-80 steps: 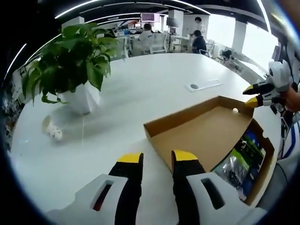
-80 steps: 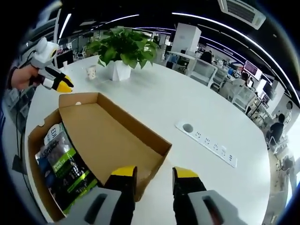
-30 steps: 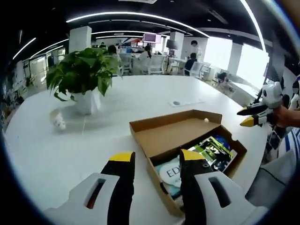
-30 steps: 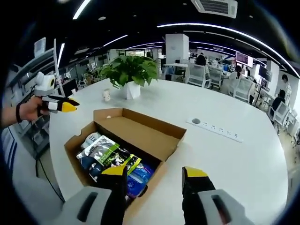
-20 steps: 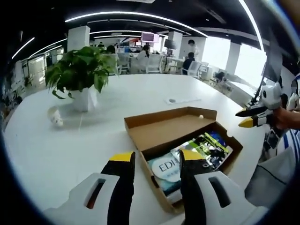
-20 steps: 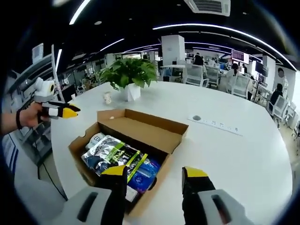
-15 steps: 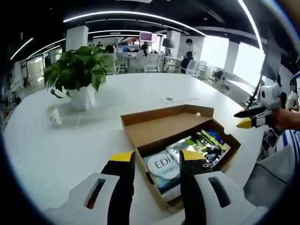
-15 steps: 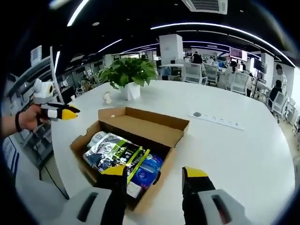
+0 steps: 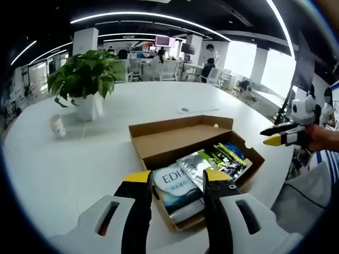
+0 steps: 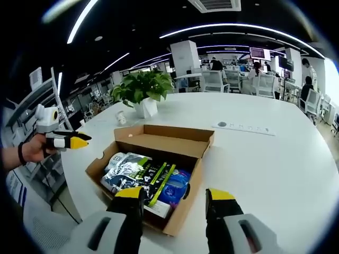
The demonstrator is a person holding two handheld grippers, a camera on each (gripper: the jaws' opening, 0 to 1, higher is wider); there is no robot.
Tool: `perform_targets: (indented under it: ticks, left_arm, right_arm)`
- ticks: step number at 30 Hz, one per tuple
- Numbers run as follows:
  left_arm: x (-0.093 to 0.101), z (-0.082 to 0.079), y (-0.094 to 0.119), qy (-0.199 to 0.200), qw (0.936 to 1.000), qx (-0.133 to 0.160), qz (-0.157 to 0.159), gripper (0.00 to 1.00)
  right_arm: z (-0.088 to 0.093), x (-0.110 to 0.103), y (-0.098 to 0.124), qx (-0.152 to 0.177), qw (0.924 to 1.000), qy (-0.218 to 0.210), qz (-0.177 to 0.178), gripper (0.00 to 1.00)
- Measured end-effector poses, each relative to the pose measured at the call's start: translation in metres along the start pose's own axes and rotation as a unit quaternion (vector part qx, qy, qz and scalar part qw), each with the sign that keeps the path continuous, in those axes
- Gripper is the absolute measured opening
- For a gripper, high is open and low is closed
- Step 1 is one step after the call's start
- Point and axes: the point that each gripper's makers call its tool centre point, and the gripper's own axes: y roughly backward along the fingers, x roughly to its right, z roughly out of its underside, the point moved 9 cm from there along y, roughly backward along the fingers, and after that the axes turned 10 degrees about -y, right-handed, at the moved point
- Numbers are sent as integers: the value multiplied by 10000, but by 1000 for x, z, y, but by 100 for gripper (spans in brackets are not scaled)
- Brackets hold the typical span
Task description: Operate the shoe box by opening the lid, removing the specified soft item, and placing it in the target area until the item is outside and the box remains undamaged.
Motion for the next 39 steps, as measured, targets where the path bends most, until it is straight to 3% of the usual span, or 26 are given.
perform_targets:
  ticks: [6,13,16,23,26,29,32,39]
  left_arm:
    - [14,3,3,53,9999,22,89,38]
    - [25,14,-9,111,9993,-132,327,37]
    - [31,20,-19,233,9979,-267,541,37]
    - [33,29,-33,437,9961,-586,490,36]
    - [40,32,-37,743,9923,-683,718,25]
    - [40,37,-46,673,9922,-838,625,28]
    - [39,40,-52,936,9893,-928,621,29]
    - [39,44,-65,1081,9855,-1155,611,29]
  right_arm:
    - [3,0,6,74,10000,-18,26,44]
    - [14,-8,7,16,10000,-61,-19,45]
    - [18,-7,6,-15,9999,-100,-26,45]
    - [21,-9,8,-40,9999,-108,-36,45]
    - [23,-9,8,-64,9999,-127,-44,45]
    - [28,-11,7,-102,9998,-135,-63,45]
    - [31,-13,6,-135,9998,-136,-87,45]
    - [35,-16,6,-200,9996,-189,-109,45]
